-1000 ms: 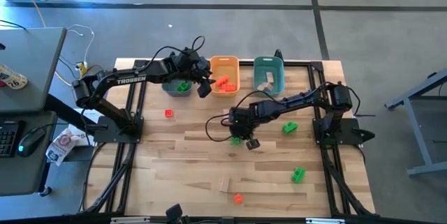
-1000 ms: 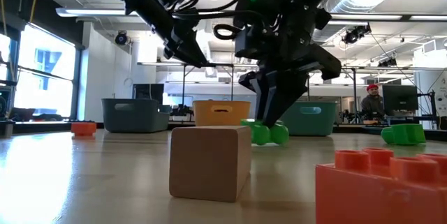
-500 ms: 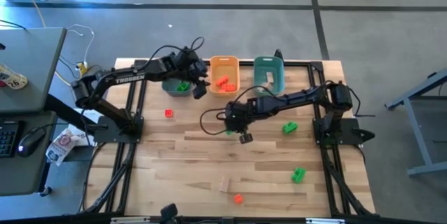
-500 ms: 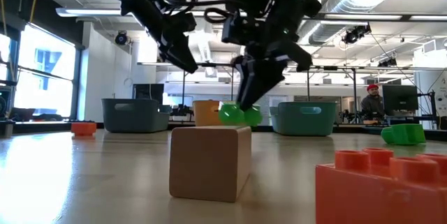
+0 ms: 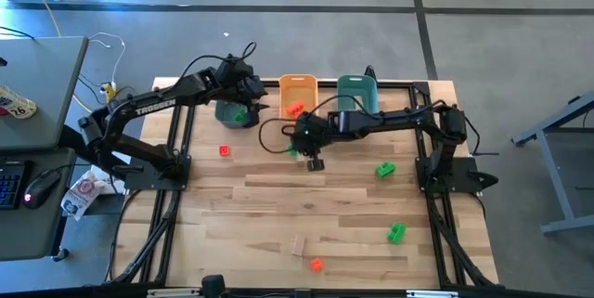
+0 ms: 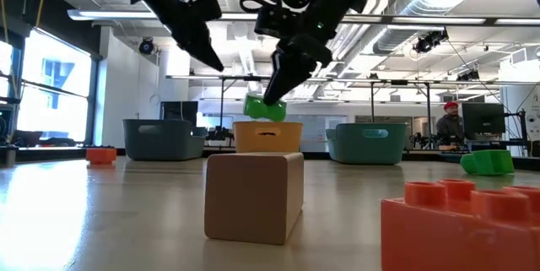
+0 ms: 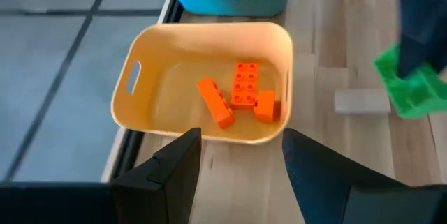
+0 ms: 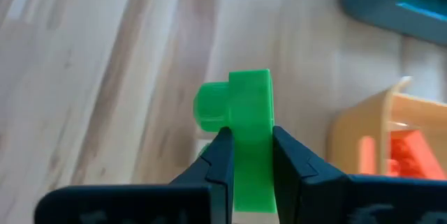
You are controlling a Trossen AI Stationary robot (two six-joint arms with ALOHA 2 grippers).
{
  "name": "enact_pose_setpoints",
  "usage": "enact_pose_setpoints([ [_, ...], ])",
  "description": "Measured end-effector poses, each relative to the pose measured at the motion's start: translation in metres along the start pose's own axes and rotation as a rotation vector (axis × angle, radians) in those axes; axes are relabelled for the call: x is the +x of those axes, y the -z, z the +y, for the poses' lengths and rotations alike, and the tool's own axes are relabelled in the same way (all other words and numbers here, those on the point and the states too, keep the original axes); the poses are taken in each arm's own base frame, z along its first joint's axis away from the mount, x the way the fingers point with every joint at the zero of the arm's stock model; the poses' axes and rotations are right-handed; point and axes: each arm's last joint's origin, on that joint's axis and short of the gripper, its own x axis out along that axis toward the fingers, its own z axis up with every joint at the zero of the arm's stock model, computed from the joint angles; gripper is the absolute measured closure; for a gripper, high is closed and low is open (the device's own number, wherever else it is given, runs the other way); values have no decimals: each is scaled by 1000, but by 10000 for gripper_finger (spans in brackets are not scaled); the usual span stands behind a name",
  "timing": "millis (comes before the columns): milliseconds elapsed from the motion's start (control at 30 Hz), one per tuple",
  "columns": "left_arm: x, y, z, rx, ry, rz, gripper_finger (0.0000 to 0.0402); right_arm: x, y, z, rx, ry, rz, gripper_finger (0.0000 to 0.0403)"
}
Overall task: Sort & place blocks by color
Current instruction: Put the green game piece into the dark blue bin
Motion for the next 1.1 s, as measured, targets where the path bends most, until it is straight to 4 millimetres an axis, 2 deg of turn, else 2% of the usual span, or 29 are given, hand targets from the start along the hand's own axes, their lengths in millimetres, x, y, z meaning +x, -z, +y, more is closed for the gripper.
enact_pose_setpoints([
  [267, -25, -6, -10, 70, 0, -50, 213, -13, -8, -27, 42, 46, -30, 366],
  [567, -28, -6, -31, 91, 83, -2, 213, -36, -16, -54, 76, 77, -20, 366],
  [733, -28, -6, -36, 11, 92, 17, 207, -46, -20, -63, 80, 89, -20, 366],
  [900, -28, -9, -36, -103, 70, -2, 179, -49, -22, -66, 47, 96, -23, 366],
  [1100, -28, -9, -28, -339, -14, -5, 147, -49, -22, -67, 18, 130, -9, 366],
])
